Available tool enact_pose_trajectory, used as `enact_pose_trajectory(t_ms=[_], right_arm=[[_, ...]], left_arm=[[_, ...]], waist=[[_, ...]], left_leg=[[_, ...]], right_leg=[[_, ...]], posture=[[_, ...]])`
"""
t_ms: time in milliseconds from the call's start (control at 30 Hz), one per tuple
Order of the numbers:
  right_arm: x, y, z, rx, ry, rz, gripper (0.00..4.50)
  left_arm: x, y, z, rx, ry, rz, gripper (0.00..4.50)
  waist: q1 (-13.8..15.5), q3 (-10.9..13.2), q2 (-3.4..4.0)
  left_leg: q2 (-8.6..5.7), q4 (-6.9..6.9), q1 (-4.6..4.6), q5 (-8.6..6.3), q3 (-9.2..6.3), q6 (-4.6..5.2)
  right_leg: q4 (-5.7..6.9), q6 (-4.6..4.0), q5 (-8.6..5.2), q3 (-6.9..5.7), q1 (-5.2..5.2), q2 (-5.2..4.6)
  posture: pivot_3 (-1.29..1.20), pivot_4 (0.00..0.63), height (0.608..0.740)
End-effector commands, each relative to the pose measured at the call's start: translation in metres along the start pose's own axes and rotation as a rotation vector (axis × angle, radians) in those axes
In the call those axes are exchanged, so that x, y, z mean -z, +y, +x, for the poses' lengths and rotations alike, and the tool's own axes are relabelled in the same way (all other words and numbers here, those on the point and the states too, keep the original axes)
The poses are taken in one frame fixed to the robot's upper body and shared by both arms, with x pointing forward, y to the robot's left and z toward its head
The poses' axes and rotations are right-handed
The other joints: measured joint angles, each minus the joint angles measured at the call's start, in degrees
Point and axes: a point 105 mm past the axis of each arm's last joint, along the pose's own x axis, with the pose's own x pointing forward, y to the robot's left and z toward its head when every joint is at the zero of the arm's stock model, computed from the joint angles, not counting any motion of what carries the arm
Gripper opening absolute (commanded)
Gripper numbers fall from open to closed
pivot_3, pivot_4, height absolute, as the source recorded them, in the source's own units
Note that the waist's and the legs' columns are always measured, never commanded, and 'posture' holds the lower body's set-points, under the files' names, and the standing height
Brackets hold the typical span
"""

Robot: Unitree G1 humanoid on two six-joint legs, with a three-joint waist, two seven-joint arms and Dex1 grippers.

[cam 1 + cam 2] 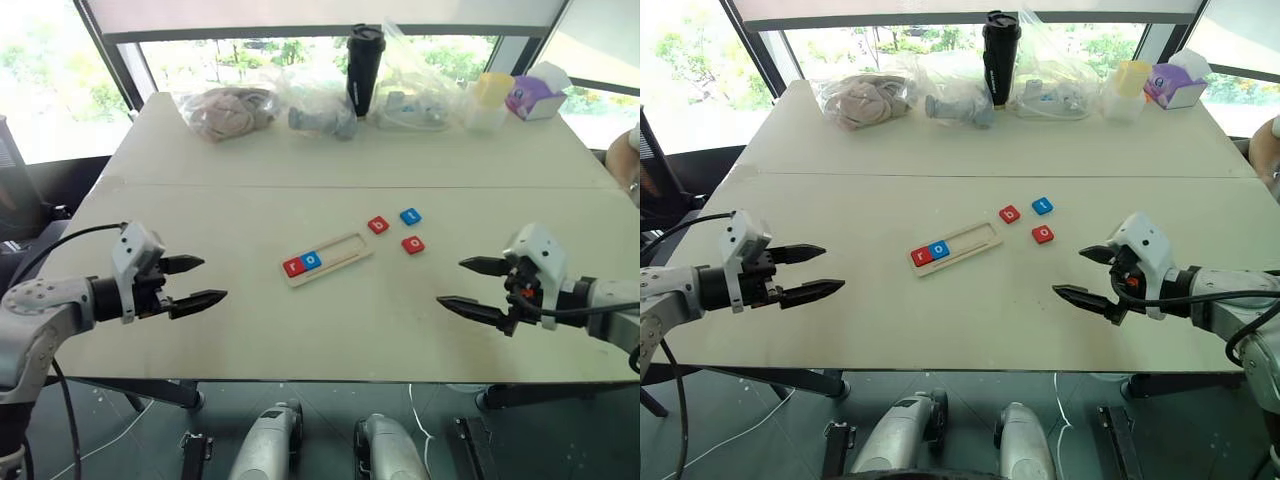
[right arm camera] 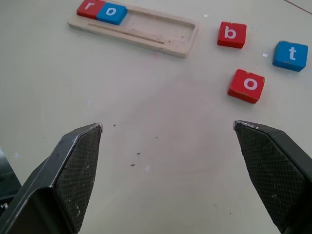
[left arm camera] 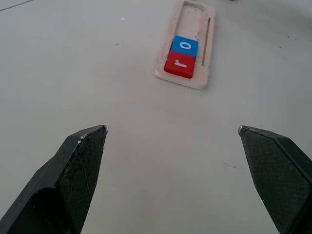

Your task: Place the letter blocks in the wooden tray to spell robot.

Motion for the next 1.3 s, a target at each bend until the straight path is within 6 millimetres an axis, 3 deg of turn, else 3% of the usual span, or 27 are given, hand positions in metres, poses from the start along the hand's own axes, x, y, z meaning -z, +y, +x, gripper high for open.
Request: enact_pose_trajectory(t_ms=[33, 467, 600, 700, 833, 1067, 1300], right_arm=[[-0.007, 0.010, 0.008, -0.037, -0.036, -0.016, 4.46], [-0.005, 0.007, 0.022, -0.030, -0.068, 0.011, 4.46], [-0.011, 0.001, 0.023, 0.021, -0.102, -0.010, 4.46], [-0.026, 0.001, 0.026, 0.016, -0.134, -0.037, 4.46], [-0.033, 0.012, 0.033, -0.037, -0.127, -0.069, 4.46], [-0.038, 0.054, 0.046, -0.102, -0.140, -0.098, 4.46], [-0.033, 0.077, 0.050, -0.105, -0.154, -0.049, 4.46]], left_arm=[[-0.007, 0.003, -0.005, -0.023, -0.013, 0.029, 4.50], [-0.010, 0.005, -0.006, -0.045, -0.022, 0.037, 4.50], [-0.014, 0.022, -0.004, -0.162, -0.012, 0.137, 4.50], [-0.022, 0.019, 0.010, -0.067, 0.064, 0.209, 4.50], [-0.042, 0.016, 0.039, 0.039, 0.037, 0.232, 4.50], [-0.036, 0.009, 0.093, 0.179, 0.096, 0.262, 4.50], [-0.035, -0.005, 0.126, 0.262, 0.083, 0.276, 4.50]], waist=[[-0.01, 0.00, 0.00], [0.06, 0.00, 0.00], [0.12, -0.01, 0.00], [0.15, 0.00, 0.00], [0.30, -0.01, -0.02], [0.01, 0.00, -0.05], [0.16, 0.00, -0.05]], left_leg=[[0.00, 0.00, 0.01, 0.00, 0.00, 0.00], [0.00, 0.07, 0.03, 0.00, 0.00, 0.01], [0.00, 0.12, 0.03, 0.00, 0.00, 0.01], [0.00, 0.16, 0.05, 0.01, 0.00, 0.01], [0.00, 0.22, 0.05, 0.01, 0.00, 0.01], [0.00, 0.25, -0.06, 0.10, 0.07, 0.19], [0.03, 0.57, -0.04, 0.10, 0.07, 0.20]], right_leg=[[0.00, 0.00, 0.01, 0.00, 0.01, 0.00], [0.00, 0.03, 0.07, -0.01, 0.07, 0.01], [0.00, 0.05, 0.10, -0.01, 0.08, 0.02], [0.00, 0.08, 0.16, -0.01, 0.11, 0.03], [-0.01, 0.07, 0.20, -0.02, 0.15, 0.04], [0.01, 0.55, 0.47, -0.02, 0.30, 0.08], [0.07, 0.50, 0.46, -0.03, 0.42, 0.08]], posture=[[0.00, 0.150, 0.740], [0.00, 0.150, 0.740], [0.00, 0.150, 0.740], [0.00, 0.150, 0.740], [0.00, 0.150, 0.740], [0.00, 0.150, 0.740], [0.00, 0.150, 0.740]])
